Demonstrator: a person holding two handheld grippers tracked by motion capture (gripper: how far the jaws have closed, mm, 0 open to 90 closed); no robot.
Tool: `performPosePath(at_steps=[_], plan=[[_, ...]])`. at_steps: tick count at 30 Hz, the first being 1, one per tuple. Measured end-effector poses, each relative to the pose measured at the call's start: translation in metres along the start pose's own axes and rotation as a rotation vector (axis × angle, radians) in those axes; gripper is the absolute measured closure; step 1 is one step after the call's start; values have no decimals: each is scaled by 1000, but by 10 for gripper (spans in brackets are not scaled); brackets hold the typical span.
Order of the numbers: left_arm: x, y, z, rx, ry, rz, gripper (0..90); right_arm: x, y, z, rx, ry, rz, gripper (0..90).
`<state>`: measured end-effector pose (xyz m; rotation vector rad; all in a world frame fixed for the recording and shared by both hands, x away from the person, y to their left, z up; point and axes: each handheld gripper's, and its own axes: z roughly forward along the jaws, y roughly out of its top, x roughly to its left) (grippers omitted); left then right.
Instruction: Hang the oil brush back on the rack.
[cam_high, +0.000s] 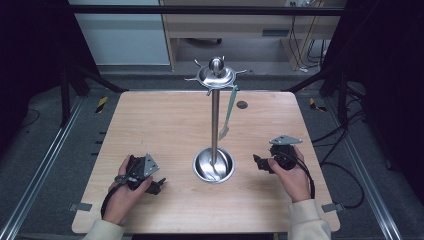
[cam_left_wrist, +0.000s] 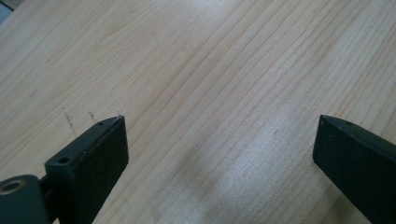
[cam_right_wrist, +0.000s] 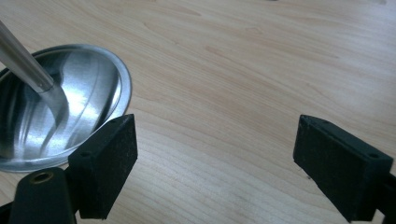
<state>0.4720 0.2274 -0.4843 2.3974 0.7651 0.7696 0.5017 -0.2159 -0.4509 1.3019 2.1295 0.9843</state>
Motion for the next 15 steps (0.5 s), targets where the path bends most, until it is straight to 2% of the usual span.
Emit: performPosePath(at_steps=[7, 15], plan=[[-1, 0, 1, -1, -2, -1, 31, 4, -4, 8, 1, 13, -15, 154], [-1, 0, 1, 0, -2, -1, 31, 5, -14, 21, 62, 35, -11, 152]])
